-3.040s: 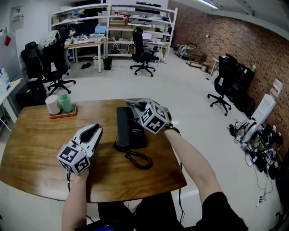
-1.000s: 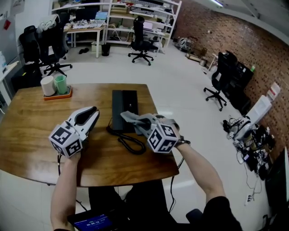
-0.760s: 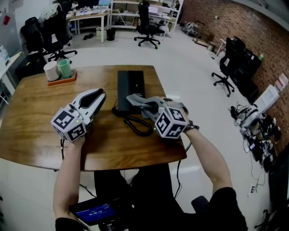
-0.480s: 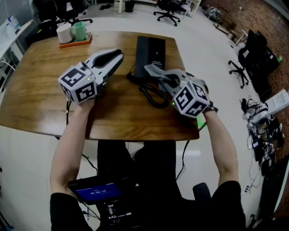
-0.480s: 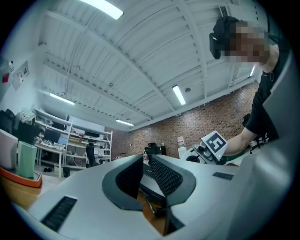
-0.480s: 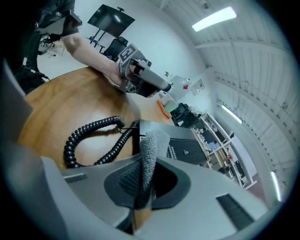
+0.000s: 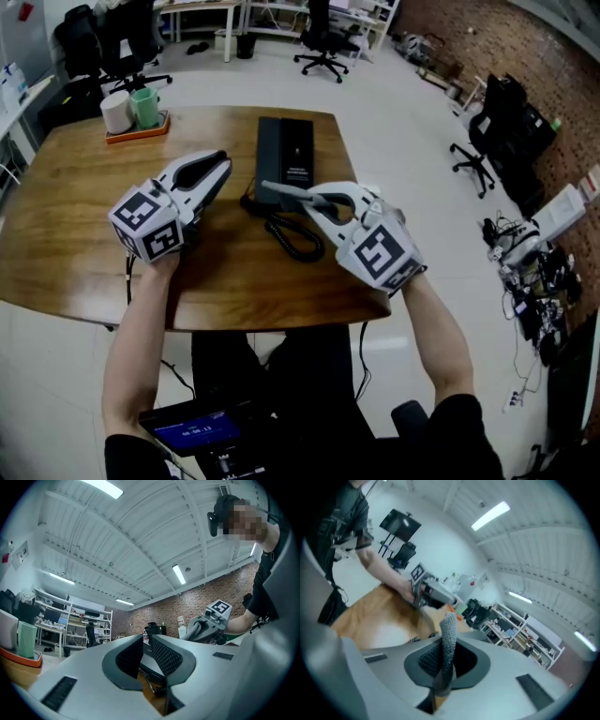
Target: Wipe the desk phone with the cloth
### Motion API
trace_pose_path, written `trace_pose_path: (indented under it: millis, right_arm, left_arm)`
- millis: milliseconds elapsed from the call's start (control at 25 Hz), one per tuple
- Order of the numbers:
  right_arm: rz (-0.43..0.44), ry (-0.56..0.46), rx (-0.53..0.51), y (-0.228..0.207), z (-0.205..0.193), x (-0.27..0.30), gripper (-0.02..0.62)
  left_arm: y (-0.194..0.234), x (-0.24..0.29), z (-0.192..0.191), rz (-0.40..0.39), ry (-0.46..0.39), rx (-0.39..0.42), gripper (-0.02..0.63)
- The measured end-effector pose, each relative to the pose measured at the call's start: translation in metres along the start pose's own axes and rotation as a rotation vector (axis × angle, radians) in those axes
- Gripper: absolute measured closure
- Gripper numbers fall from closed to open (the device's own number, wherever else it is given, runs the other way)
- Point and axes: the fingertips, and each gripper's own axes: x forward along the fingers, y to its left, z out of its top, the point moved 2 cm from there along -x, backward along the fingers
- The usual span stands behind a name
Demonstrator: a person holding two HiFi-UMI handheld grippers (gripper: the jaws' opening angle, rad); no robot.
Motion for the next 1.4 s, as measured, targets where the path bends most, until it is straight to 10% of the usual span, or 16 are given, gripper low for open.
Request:
trace_pose_path:
  millis: [280,1400]
  right_arm:
    - [-0.15,-0.405,0.279,-0.021,0.073,-0.067,0.569]
    - [-0.132,-0.416,0.275,0.001,0.074,-0.082,0.571]
  left_arm:
    - [-0.006,0.0,0.0,0.0,0.016,0.018,0.565]
    - [-0.001,0.001,-0.001,0.01,0.013,0.0,0.565]
